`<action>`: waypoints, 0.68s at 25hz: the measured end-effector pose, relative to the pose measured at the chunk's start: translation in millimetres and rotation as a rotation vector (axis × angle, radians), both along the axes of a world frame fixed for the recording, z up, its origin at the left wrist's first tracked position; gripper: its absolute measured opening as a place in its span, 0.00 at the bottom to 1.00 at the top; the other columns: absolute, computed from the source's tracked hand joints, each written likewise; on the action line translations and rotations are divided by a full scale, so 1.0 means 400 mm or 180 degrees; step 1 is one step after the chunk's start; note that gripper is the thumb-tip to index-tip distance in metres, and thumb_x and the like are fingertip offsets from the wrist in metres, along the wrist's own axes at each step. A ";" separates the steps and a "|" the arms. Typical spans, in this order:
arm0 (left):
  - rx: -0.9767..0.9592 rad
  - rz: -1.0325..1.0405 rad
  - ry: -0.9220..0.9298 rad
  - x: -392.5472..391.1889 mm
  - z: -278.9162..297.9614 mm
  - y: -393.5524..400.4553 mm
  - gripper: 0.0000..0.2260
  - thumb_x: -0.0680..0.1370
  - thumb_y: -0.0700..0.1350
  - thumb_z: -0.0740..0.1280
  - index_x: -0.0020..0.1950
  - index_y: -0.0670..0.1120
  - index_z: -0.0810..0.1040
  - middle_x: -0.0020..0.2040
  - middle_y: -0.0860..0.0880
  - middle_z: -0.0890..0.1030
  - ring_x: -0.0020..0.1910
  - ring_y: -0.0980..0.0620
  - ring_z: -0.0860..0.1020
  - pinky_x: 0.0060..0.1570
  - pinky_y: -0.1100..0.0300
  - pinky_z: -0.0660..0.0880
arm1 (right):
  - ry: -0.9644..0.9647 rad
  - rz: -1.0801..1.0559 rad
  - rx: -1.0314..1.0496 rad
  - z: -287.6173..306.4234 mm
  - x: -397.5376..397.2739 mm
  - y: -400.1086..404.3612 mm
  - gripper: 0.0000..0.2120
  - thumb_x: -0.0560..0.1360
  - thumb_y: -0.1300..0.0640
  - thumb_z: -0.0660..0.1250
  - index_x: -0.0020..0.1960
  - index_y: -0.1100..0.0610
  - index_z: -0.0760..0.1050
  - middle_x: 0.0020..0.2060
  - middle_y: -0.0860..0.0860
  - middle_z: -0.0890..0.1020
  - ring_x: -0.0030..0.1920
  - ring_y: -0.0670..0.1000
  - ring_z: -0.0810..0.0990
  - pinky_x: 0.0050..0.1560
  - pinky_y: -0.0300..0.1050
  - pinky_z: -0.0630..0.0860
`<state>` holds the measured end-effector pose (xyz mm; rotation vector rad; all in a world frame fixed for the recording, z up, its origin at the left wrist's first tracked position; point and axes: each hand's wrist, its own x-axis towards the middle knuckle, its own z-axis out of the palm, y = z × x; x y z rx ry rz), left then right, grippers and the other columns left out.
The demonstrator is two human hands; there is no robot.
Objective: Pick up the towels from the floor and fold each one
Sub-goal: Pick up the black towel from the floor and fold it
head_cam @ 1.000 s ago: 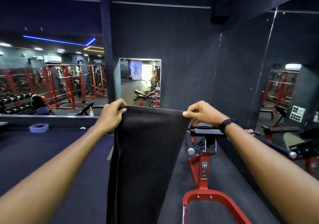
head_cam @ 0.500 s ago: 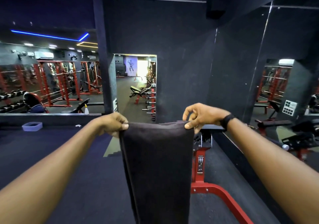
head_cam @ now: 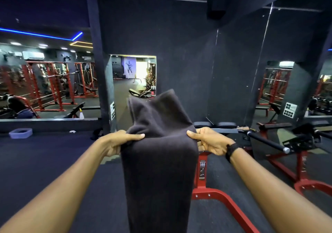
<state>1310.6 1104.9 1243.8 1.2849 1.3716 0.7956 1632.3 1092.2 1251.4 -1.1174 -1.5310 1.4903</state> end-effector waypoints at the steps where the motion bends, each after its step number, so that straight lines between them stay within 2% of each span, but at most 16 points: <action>1: -0.0037 0.0055 -0.0111 -0.004 0.002 -0.004 0.33 0.61 0.56 0.81 0.60 0.41 0.78 0.54 0.44 0.83 0.53 0.48 0.81 0.55 0.54 0.77 | 0.0070 -0.0061 -0.0051 0.004 0.001 0.004 0.10 0.77 0.55 0.65 0.49 0.61 0.80 0.39 0.53 0.85 0.34 0.47 0.84 0.34 0.39 0.81; 3: -0.0059 0.0168 -0.0210 -0.006 0.008 -0.012 0.19 0.70 0.52 0.75 0.55 0.42 0.81 0.47 0.45 0.83 0.44 0.49 0.79 0.43 0.58 0.75 | 0.0208 -0.0140 -0.0062 0.014 0.000 0.012 0.10 0.79 0.56 0.63 0.49 0.61 0.80 0.39 0.52 0.85 0.34 0.47 0.84 0.34 0.38 0.81; 5: -0.0025 0.0269 -0.0042 -0.010 0.033 -0.030 0.10 0.73 0.51 0.72 0.45 0.46 0.79 0.35 0.49 0.77 0.34 0.53 0.73 0.35 0.61 0.71 | 0.0107 -0.0131 -0.0136 0.029 -0.003 0.012 0.09 0.79 0.56 0.63 0.49 0.60 0.79 0.37 0.51 0.85 0.33 0.46 0.83 0.32 0.37 0.80; 7: 0.0039 0.0240 0.0338 -0.016 0.069 -0.043 0.10 0.73 0.51 0.72 0.42 0.47 0.75 0.30 0.50 0.71 0.29 0.54 0.69 0.30 0.63 0.71 | -0.0248 -0.0034 -0.0251 0.060 0.001 0.011 0.08 0.78 0.56 0.64 0.48 0.61 0.79 0.36 0.51 0.85 0.32 0.46 0.83 0.32 0.38 0.80; 8: 0.0163 0.0217 0.0393 -0.017 0.094 -0.050 0.10 0.73 0.52 0.72 0.43 0.47 0.76 0.31 0.50 0.72 0.28 0.55 0.70 0.29 0.64 0.71 | -0.0341 -0.0002 -0.0240 0.088 0.000 0.014 0.08 0.78 0.56 0.65 0.48 0.61 0.79 0.36 0.52 0.85 0.32 0.47 0.84 0.33 0.38 0.81; 9: 0.0338 0.0256 0.0176 -0.016 0.120 -0.058 0.11 0.73 0.53 0.72 0.44 0.47 0.76 0.32 0.50 0.75 0.27 0.55 0.72 0.27 0.65 0.71 | -0.0216 -0.0020 -0.0157 0.123 -0.004 0.014 0.08 0.78 0.56 0.65 0.49 0.61 0.78 0.36 0.52 0.85 0.33 0.46 0.84 0.34 0.38 0.81; 10: 0.0556 0.0283 -0.0316 -0.018 0.141 -0.060 0.13 0.71 0.56 0.71 0.46 0.47 0.78 0.34 0.50 0.79 0.28 0.56 0.76 0.27 0.65 0.73 | 0.0093 -0.0090 -0.0009 0.159 -0.006 0.017 0.10 0.77 0.55 0.65 0.51 0.61 0.78 0.37 0.51 0.85 0.34 0.46 0.84 0.36 0.38 0.82; 11: 0.0699 0.0154 -0.0821 -0.020 0.161 -0.066 0.19 0.69 0.59 0.71 0.49 0.46 0.80 0.38 0.50 0.83 0.32 0.55 0.81 0.31 0.63 0.77 | 0.0418 -0.0132 0.0130 0.190 -0.009 0.021 0.13 0.76 0.52 0.65 0.53 0.61 0.77 0.40 0.51 0.86 0.37 0.46 0.84 0.40 0.39 0.82; 12: 0.0748 -0.0110 -0.0975 -0.020 0.168 -0.071 0.26 0.65 0.63 0.72 0.53 0.46 0.80 0.45 0.50 0.85 0.40 0.54 0.84 0.38 0.60 0.80 | 0.0592 -0.0044 0.0222 0.210 -0.016 0.016 0.17 0.73 0.50 0.67 0.56 0.61 0.77 0.44 0.52 0.85 0.43 0.48 0.84 0.46 0.42 0.82; 14: 0.0686 -0.0589 -0.0362 -0.017 0.137 -0.094 0.38 0.53 0.65 0.79 0.58 0.48 0.79 0.53 0.50 0.84 0.51 0.54 0.83 0.47 0.57 0.80 | 0.0168 0.0269 0.0313 0.178 -0.041 0.003 0.24 0.68 0.52 0.71 0.61 0.62 0.76 0.53 0.56 0.83 0.54 0.54 0.82 0.56 0.52 0.79; 16: 0.0805 -0.0497 -0.0201 -0.026 0.089 -0.087 0.43 0.46 0.64 0.81 0.56 0.46 0.80 0.52 0.49 0.85 0.49 0.54 0.83 0.44 0.60 0.79 | -0.0388 0.0180 0.0330 0.113 -0.054 0.014 0.27 0.64 0.57 0.78 0.60 0.62 0.76 0.54 0.59 0.83 0.56 0.58 0.81 0.58 0.58 0.77; 17: 0.0833 -0.0311 -0.0332 -0.035 0.070 -0.078 0.44 0.45 0.65 0.81 0.54 0.44 0.81 0.50 0.48 0.85 0.47 0.54 0.83 0.43 0.61 0.79 | -0.0300 -0.0092 0.0328 0.091 -0.056 0.024 0.25 0.64 0.57 0.79 0.58 0.62 0.77 0.52 0.60 0.83 0.53 0.57 0.83 0.57 0.56 0.78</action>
